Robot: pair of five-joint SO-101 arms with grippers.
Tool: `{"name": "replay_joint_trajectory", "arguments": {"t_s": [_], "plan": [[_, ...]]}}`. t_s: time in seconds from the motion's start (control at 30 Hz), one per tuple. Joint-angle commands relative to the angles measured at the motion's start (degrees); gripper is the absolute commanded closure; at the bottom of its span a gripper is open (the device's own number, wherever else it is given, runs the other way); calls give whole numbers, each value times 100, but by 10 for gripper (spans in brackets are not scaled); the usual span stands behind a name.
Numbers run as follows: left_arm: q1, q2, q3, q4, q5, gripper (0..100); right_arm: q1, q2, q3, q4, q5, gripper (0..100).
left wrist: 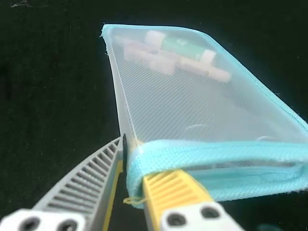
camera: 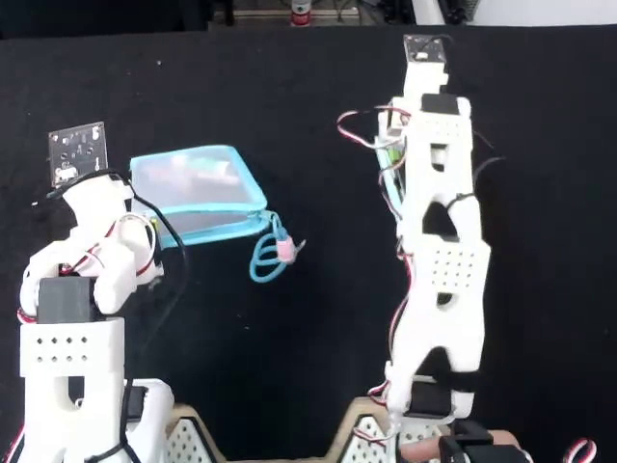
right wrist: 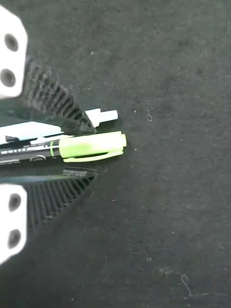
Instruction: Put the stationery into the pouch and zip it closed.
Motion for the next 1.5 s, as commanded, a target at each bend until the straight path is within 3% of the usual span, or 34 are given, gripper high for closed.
{"name": "replay_joint_trajectory", "arguments": {"t_s": [0.0,0.2,0.43,0.53,0.63,0.9,1.23,1.47], "plan": [[13,-44,-101,26,-26,971,-123,303,-1323,519,62,884],[13,-44,-101,26,-26,971,-105,1147,-2158,633,70,884],[13,-44,-101,26,-26,971,-88,1921,-2826,695,818,884],[13,-44,-101,26,-26,971,0,1982,-3116,1178,1029,902],[13,-44,-101,26,-26,971,114,1991,-3626,1811,1187,990],[13,-44,-101,26,-26,971,246,1974,-4769,3068,1187,988],[13,-44,-101,26,-26,971,273,1569,-4532,3270,1134,988],[13,-44,-101,26,-26,971,167,-127,-2185,3262,809,988]]}}
